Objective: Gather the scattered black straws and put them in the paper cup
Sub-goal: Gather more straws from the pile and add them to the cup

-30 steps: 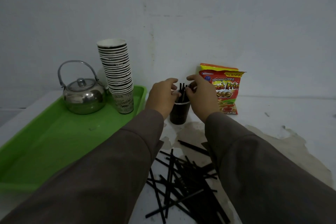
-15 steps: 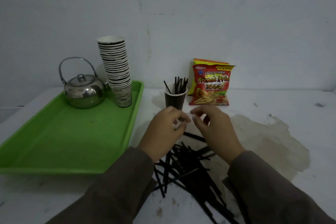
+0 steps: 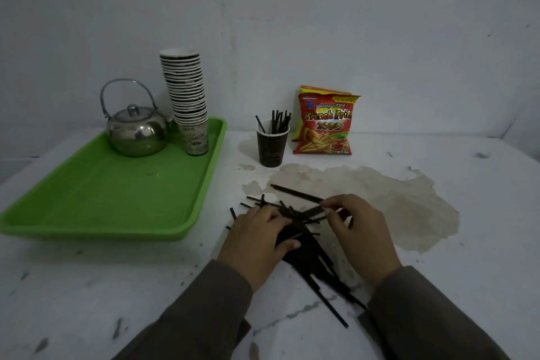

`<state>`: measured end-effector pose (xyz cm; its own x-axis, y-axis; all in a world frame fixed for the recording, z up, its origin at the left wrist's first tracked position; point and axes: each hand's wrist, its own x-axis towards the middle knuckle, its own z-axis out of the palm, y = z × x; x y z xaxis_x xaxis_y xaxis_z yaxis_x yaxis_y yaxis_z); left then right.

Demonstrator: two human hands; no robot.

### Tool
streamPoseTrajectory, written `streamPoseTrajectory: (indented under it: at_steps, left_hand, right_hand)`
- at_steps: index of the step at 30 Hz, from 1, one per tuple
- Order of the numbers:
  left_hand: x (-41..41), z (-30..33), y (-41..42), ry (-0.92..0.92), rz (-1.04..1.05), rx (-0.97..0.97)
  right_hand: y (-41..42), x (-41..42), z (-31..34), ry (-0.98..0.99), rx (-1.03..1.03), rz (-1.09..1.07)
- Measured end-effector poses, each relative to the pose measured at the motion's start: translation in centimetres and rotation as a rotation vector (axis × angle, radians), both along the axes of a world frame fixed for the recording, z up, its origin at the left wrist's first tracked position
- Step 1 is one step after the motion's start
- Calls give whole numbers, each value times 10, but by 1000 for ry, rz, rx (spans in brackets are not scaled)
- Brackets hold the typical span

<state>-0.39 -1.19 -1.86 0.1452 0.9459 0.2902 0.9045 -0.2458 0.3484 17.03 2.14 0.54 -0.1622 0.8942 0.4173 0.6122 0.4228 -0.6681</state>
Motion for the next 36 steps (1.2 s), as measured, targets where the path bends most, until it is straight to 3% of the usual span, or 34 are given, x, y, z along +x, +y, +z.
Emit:
streamPoseTrajectory:
  at_steps: [7,14,23,26,30,36]
  left_hand:
    - [8,3,0,55,-9,64]
    - [5,-3,5,65,-33,127]
    - [0,16,-1,-296,40,249]
    - [0,24,-4,-426,79,327]
    - [0,27,-7,-612,49,415]
    - [-2,32,-7,-958,89,318]
  right_hand:
    - [-2,-5,-3,-86,-4,54]
    - [1,-2,0,-30,10,18]
    - [4,8,6,191,1,-64]
    - [4,4,3,91,-21,-37]
    - [-1,-5,-7,-193,-30,84]
    - [-8,-15,-10,-366,73,143]
